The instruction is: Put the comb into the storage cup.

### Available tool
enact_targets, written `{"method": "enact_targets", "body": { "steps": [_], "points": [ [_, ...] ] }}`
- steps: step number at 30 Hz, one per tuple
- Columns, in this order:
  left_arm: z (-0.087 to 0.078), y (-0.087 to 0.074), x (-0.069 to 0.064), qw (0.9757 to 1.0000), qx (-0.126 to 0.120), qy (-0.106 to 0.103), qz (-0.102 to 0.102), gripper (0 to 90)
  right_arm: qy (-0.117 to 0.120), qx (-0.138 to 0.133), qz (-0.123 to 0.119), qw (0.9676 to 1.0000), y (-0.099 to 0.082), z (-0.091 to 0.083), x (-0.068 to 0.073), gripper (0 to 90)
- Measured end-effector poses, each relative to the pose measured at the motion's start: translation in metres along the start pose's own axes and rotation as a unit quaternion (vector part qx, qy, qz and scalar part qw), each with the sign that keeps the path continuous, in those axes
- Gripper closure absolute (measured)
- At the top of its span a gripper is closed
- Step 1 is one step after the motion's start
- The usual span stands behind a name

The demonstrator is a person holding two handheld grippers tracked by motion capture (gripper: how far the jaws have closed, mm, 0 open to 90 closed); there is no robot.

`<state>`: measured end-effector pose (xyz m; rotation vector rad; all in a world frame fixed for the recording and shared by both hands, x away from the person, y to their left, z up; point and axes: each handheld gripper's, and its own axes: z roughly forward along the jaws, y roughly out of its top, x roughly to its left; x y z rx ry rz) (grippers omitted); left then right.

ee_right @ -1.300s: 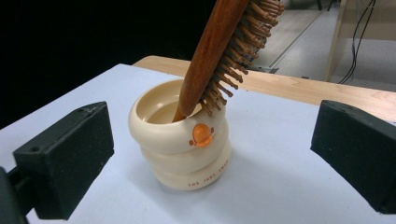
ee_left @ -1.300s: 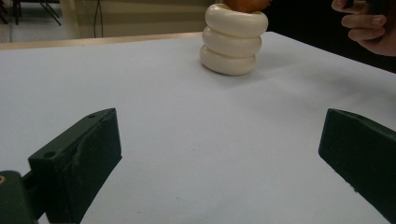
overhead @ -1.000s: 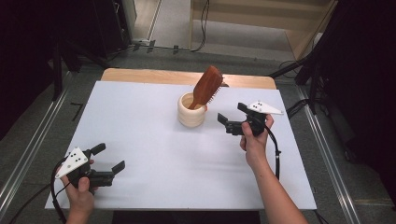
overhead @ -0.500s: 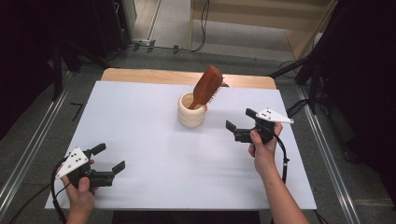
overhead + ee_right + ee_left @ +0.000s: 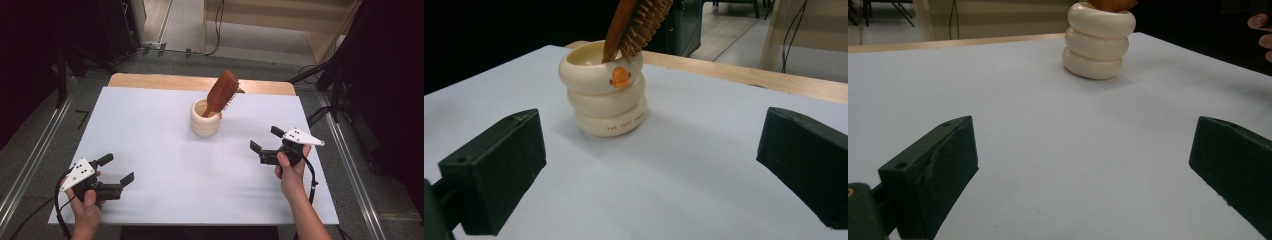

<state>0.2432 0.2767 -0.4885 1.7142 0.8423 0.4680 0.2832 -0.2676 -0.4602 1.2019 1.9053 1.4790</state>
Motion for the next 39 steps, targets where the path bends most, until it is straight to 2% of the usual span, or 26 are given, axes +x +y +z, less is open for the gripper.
{"method": "enact_targets", "body": {
  "steps": [7, 12, 24, 39],
  "points": [
    [0.000, 0.000, 0.000, 1.0000, -0.001, 0.002, -0.001, 0.0, -0.007, 0.007, -0.004, 0.9999, -0.014, -0.011, -0.005, 0.0],
    [0.000, 0.000, 0.000, 1.0000, -0.001, 0.002, -0.001, 0.0, -0.008, 0.002, 0.003, 1.0000, -0.024, -0.021, -0.010, 0.0],
    [-0.001, 0.000, 0.000, 1.0000, -0.001, 0.002, 0.000, 0.0, -0.013, 0.014, 0.004, 0.9998, -0.049, -0.040, -0.015, 0.0],
    [-0.001, 0.000, 0.000, 1.0000, -0.002, 0.003, -0.001, 0.0, -0.028, 0.024, 0.001, 0.9993, -0.065, -0.065, -0.021, 0.0]
  ]
}}
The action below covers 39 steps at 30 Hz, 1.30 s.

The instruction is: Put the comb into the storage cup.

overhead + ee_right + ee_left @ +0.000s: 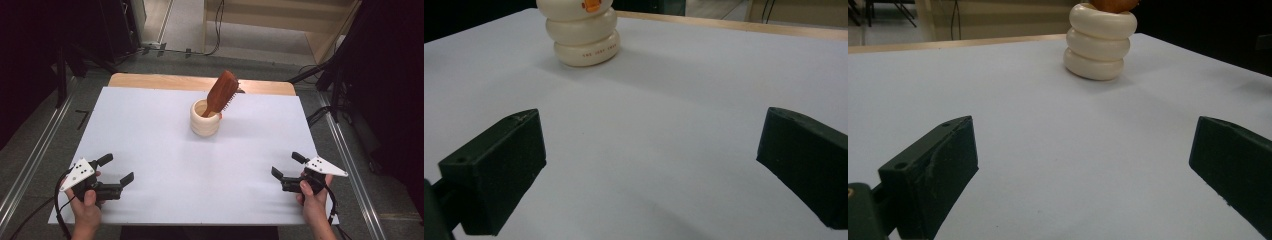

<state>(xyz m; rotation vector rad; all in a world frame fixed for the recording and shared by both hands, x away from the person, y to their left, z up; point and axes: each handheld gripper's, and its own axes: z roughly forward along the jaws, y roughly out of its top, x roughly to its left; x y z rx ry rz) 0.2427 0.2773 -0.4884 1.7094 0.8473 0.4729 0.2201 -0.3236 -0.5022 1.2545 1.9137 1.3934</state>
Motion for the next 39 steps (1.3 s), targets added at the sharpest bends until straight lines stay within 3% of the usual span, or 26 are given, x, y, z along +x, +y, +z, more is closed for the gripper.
{"method": "enact_targets", "body": {
  "steps": [16, 26, 34, 39],
  "points": [
    [0.000, 0.000, 0.000, 1.0000, 0.000, 0.000, 0.000, 0.0, -0.021, 0.004, -0.008, 0.9997, -0.014, -0.025, -0.009, 0.0],
    [0.000, 0.000, 0.000, 1.0000, 0.000, 0.000, 0.000, 0.0, -0.033, 0.000, 0.000, 0.9994, -0.021, -0.040, -0.019, 0.0],
    [0.000, 0.000, 0.000, 1.0000, 0.001, 0.002, 0.000, 0.0, -0.048, 0.002, -0.016, 0.9987, -0.026, -0.047, -0.026, 0.0],
    [-0.002, 0.000, 0.004, 0.9999, -0.008, 0.004, -0.012, 0.0, -0.044, -0.008, -0.007, 0.9990, -0.030, -0.049, -0.032, 0.0]
  ]
}}
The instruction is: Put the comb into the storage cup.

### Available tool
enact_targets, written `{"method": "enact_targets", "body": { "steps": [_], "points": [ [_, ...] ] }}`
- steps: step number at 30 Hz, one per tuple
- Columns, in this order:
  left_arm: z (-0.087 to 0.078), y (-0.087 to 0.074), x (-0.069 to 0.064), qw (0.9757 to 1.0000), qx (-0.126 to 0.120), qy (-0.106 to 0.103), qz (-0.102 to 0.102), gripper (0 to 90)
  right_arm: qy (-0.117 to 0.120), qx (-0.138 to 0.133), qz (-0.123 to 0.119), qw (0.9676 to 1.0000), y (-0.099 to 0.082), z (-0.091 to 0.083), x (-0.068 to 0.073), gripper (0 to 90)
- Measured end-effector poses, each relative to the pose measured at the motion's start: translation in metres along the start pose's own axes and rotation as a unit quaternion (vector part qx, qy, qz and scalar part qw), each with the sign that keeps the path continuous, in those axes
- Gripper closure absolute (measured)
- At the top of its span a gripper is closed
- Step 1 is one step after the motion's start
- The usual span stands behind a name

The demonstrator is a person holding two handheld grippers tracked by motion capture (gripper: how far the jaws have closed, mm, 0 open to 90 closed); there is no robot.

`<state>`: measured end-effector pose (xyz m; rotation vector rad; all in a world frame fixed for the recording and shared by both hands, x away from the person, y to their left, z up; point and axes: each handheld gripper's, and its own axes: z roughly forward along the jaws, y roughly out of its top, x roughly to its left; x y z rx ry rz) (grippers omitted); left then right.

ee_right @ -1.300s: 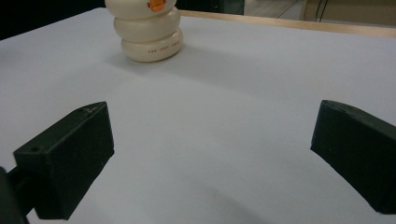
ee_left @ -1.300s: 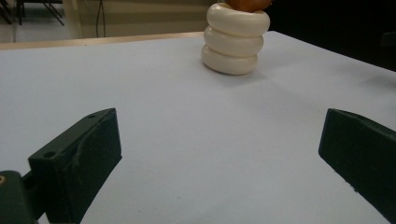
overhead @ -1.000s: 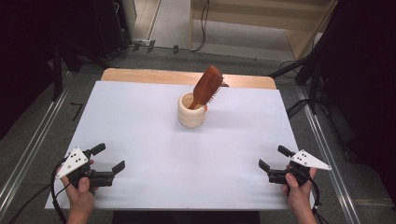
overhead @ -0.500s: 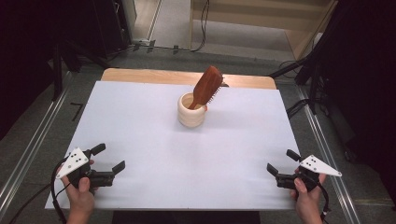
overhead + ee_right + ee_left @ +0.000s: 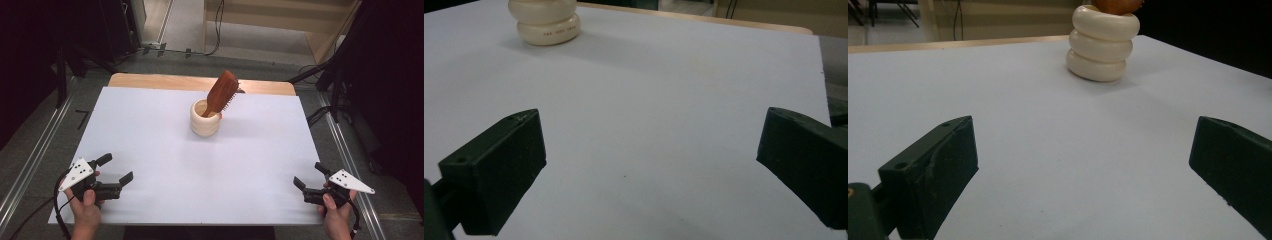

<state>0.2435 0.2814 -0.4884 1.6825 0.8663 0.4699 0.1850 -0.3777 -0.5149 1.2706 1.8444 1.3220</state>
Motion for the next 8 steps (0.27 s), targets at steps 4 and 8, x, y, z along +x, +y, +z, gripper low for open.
{"method": "enact_targets", "body": {
  "steps": [4, 8],
  "points": [
    [-0.0029, -0.0004, 0.0038, 0.9998, -0.010, 0.000, -0.015, 0.0, 0.010, -0.012, 0.018, 0.9997, -0.0025, 0.0009, -0.0050, 0.0],
    [-0.0024, -0.0004, 0.0025, 0.9999, -0.006, 0.003, -0.011, 0.0, 0.009, -0.011, 0.022, 0.9997, -0.0032, 0.0009, -0.0052, 0.0]
  ]
}}
